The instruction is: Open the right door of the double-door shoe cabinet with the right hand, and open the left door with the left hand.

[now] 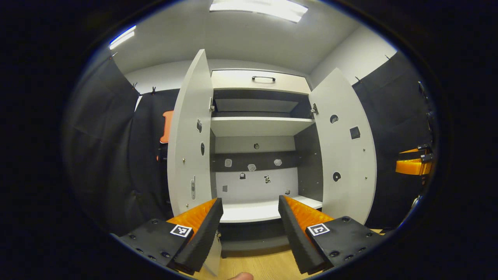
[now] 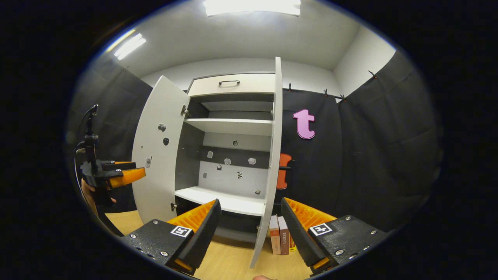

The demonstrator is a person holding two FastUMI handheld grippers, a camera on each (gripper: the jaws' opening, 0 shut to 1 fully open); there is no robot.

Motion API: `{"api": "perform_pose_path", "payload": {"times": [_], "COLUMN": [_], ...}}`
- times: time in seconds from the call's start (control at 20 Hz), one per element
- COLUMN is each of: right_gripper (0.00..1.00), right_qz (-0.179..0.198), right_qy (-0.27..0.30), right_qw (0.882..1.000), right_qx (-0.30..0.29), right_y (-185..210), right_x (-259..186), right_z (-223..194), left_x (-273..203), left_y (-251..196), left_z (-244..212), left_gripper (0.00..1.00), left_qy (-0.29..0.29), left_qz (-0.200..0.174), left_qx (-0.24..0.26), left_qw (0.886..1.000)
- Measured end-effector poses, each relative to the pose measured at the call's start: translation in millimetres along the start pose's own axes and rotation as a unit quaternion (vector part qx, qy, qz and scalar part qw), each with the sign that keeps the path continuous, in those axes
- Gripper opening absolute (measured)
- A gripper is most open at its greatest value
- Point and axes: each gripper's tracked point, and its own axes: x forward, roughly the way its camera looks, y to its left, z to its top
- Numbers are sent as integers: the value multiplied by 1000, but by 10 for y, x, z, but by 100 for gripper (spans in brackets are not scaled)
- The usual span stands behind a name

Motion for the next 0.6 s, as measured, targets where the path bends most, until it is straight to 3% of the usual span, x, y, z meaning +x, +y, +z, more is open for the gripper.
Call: {"api": "perform_pose_path", "payload": {"times": [0.6], "right_gripper": [94], "right_qz": [7], "right_qy": [-18], "right_qw": [1000], "right_qx": [-4], "right_y": [86], "right_x": [115], "right_z": [63], "left_x": [-11], "left_y": [280], "left_z": [237], "left_gripper": [92], "left_qy": [-22], "left_qz": [38], "left_qx": [-11], "left_qw": [999]}}
